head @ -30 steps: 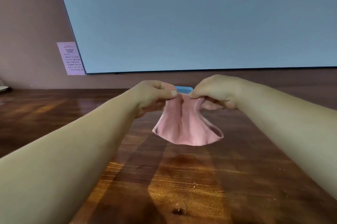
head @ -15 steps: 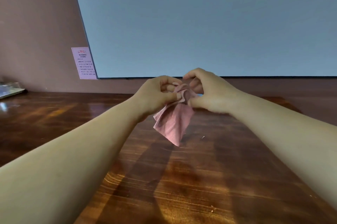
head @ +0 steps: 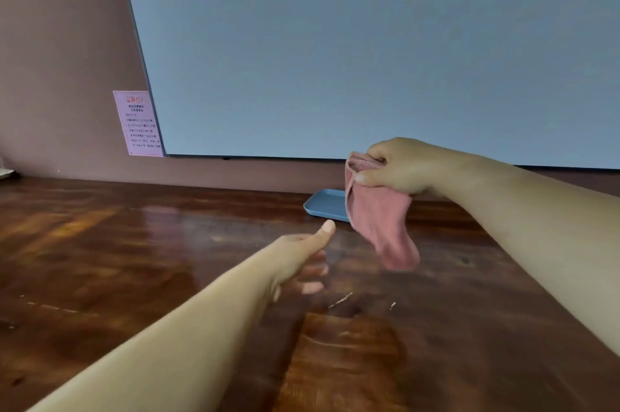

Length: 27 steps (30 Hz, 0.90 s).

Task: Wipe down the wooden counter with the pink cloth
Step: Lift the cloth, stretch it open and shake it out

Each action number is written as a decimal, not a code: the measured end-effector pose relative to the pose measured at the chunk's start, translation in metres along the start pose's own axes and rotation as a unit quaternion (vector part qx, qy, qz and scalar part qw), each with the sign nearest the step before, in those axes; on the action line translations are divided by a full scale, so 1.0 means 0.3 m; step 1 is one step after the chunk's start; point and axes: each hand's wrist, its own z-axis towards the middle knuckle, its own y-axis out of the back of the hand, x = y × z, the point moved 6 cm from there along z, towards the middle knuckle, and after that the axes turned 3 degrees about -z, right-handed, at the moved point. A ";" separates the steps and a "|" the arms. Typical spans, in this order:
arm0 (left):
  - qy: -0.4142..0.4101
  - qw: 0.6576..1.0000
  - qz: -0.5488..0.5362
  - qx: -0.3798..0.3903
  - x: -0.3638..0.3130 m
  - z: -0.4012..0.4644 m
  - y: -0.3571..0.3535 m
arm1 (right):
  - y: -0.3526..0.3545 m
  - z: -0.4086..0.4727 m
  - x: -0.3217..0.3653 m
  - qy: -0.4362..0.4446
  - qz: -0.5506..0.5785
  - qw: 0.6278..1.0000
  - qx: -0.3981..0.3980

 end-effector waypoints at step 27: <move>-0.218 0.809 0.517 -0.176 -0.038 0.711 0.091 | -0.555 0.340 -0.354 -0.100 -0.046 0.994 -0.015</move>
